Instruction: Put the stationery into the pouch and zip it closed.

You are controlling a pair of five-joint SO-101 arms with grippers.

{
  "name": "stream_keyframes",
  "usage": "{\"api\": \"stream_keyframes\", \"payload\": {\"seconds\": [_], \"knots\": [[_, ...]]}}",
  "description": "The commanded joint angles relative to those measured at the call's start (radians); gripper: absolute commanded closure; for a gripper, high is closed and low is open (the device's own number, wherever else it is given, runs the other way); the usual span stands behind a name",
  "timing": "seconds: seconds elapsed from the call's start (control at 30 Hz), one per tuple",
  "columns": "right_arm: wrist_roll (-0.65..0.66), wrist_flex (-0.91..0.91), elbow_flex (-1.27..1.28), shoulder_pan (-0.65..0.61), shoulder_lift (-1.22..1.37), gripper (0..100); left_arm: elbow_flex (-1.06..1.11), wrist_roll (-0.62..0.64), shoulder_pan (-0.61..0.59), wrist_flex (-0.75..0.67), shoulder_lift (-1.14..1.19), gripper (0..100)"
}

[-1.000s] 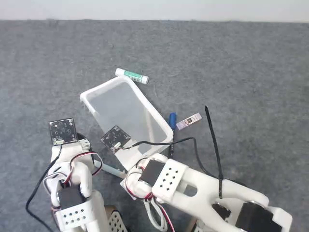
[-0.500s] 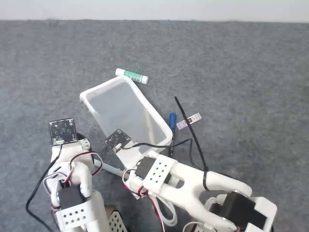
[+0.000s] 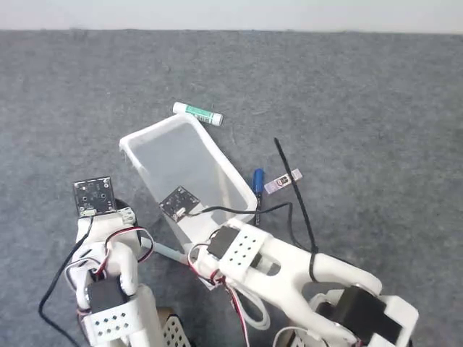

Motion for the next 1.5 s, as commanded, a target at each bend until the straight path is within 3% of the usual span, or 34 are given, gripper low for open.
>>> {"api": "stream_keyframes", "payload": {"seconds": [0.0,0.2,0.7,0.83,1.03,1.47], "knots": [[0.020,0.042,-0.041,0.025,-0.142,99.3,-0.025,-0.005,-0.005,-0.021,-0.014,95],[0.094,0.074,-0.014,0.081,-0.288,99.3,-0.033,0.081,-0.006,0.020,-0.014,77],[0.103,0.071,-0.002,0.087,-0.513,99.3,-0.041,0.095,-0.006,0.025,-0.014,78],[0.141,-0.010,0.002,0.087,-0.572,99.3,-0.041,0.094,-0.006,0.025,-0.014,78],[0.252,-0.101,0.002,0.090,-0.552,99.3,-0.042,0.097,-0.006,0.025,-0.014,78],[0.249,-0.104,0.052,0.162,-0.618,99.3,-0.108,0.140,-0.005,0.087,-0.014,77]]}}
